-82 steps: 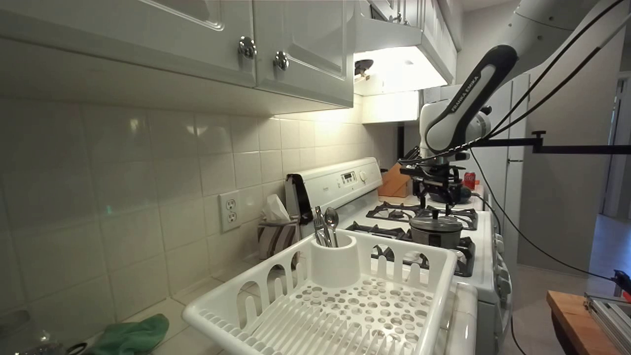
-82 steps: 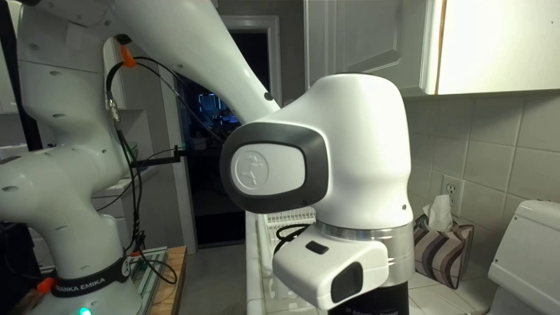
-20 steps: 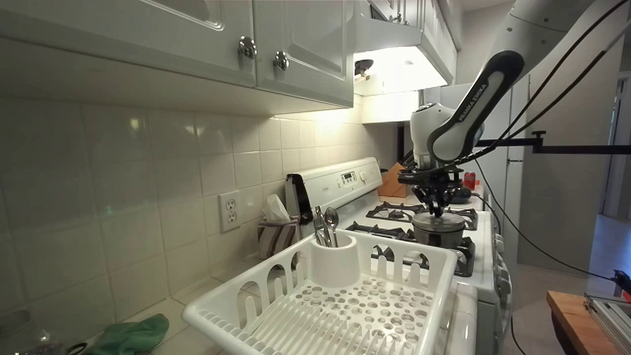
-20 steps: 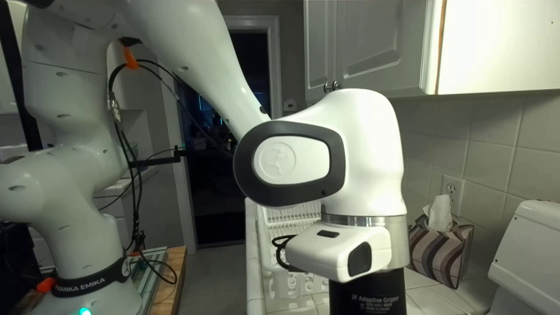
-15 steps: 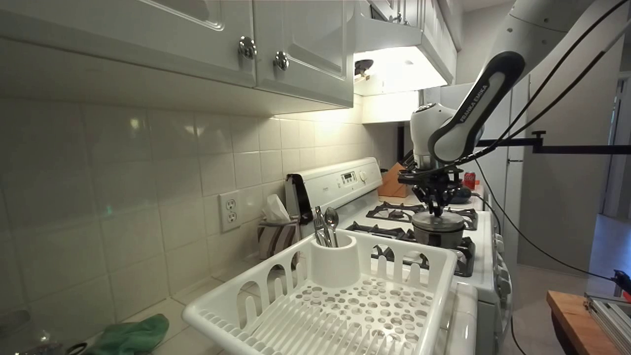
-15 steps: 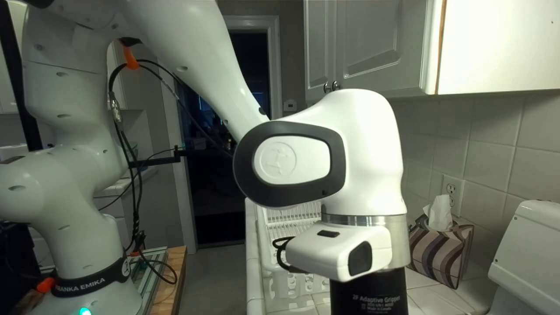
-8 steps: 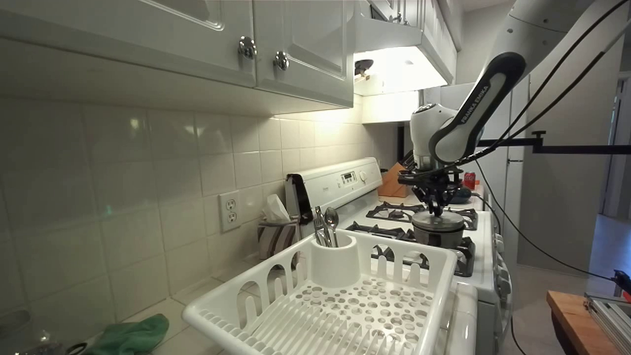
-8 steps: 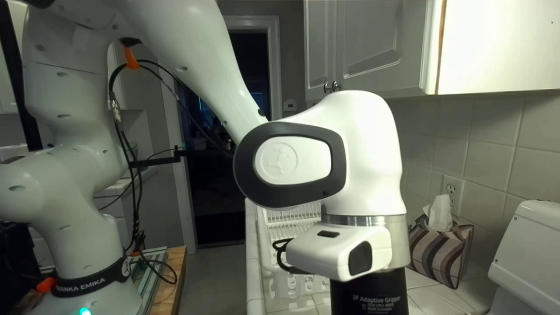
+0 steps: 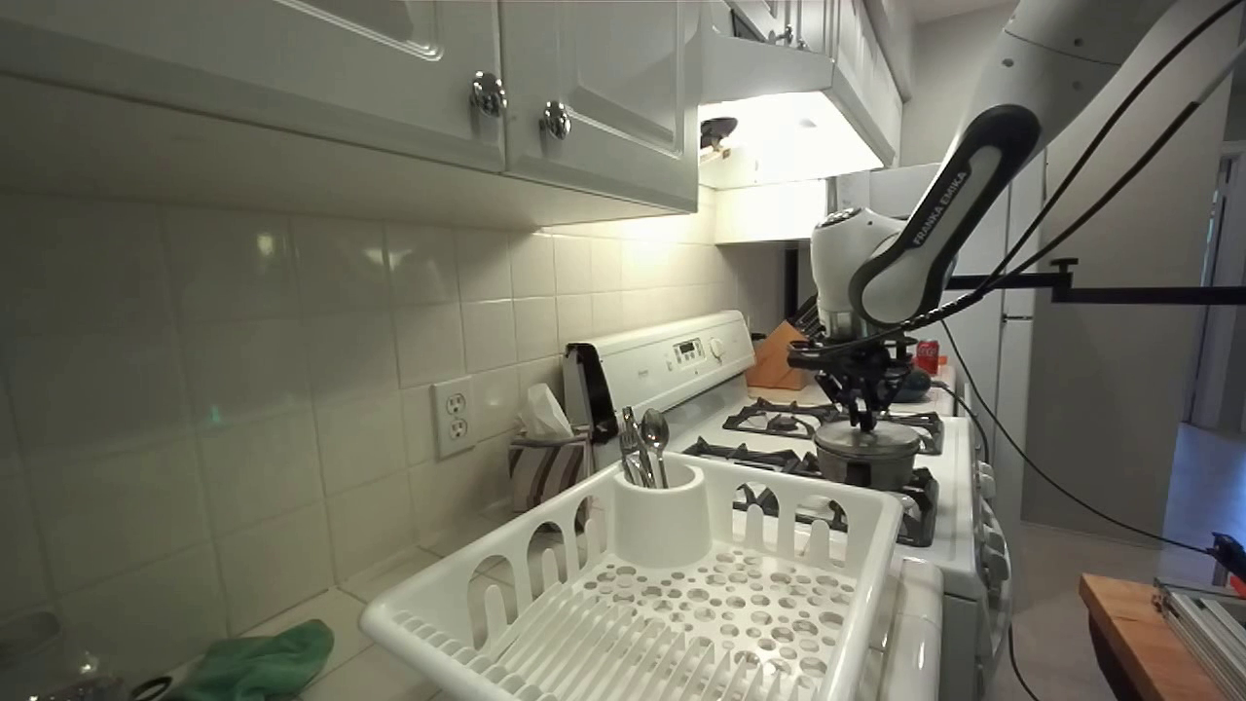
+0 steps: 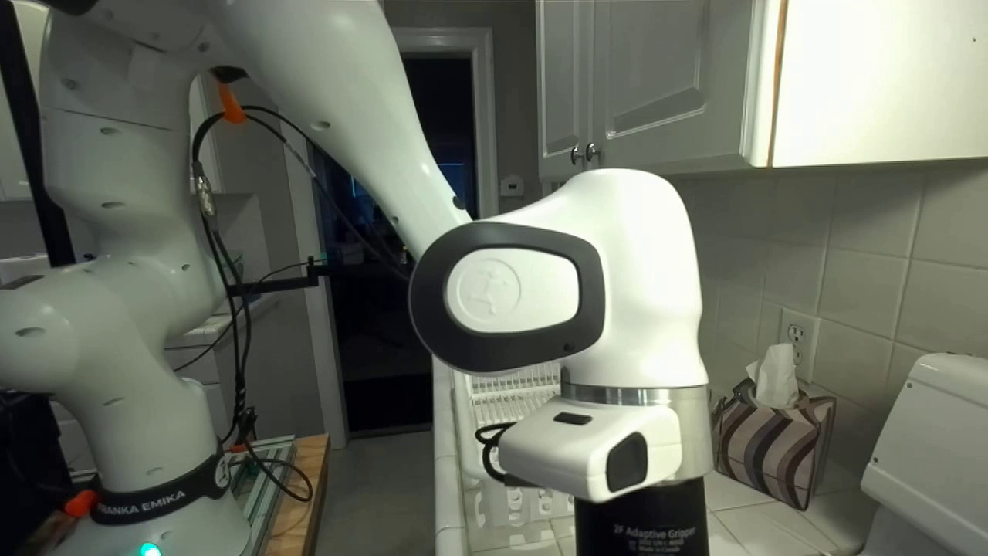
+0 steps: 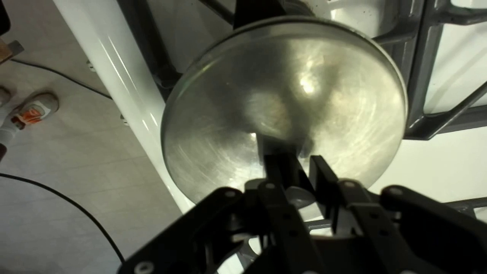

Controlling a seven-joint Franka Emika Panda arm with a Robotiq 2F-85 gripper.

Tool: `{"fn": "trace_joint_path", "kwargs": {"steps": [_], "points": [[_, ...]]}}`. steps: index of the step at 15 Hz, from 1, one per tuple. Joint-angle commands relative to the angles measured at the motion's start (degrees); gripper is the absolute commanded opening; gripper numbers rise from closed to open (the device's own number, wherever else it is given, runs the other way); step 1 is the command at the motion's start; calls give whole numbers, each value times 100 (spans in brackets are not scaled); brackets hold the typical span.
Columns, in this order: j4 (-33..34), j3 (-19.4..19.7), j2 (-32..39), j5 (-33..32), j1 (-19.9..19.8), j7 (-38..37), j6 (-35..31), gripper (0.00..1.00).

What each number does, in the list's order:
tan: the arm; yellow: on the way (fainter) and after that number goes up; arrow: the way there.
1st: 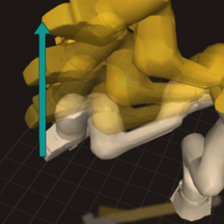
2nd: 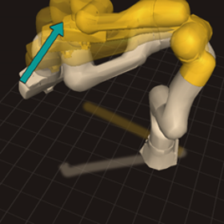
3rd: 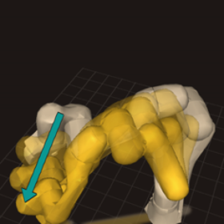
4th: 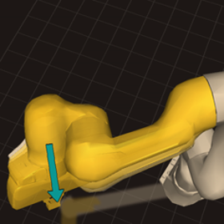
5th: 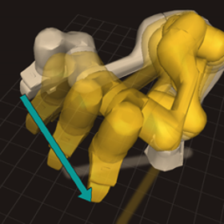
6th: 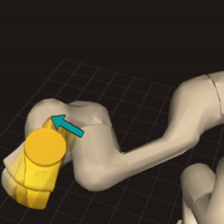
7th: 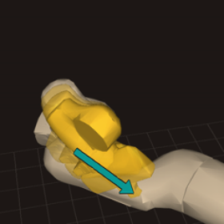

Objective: Put the lid on the pot

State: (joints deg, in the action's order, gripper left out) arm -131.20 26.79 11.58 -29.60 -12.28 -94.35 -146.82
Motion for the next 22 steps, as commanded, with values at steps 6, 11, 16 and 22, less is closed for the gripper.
{"fn": "trace_joint_path", "kwargs": {"steps": [6, 11, 16, 22], "points": [[-113, 43, -54, -245, 27, -305, -207, 6], [-120, 64, -46, -365, 44, -415, -260, 6], [-126, 47, -35, -360, 32, -500, -259, 52], [-160, 28, -99, -279, 13, -501, -271, 92]]}}
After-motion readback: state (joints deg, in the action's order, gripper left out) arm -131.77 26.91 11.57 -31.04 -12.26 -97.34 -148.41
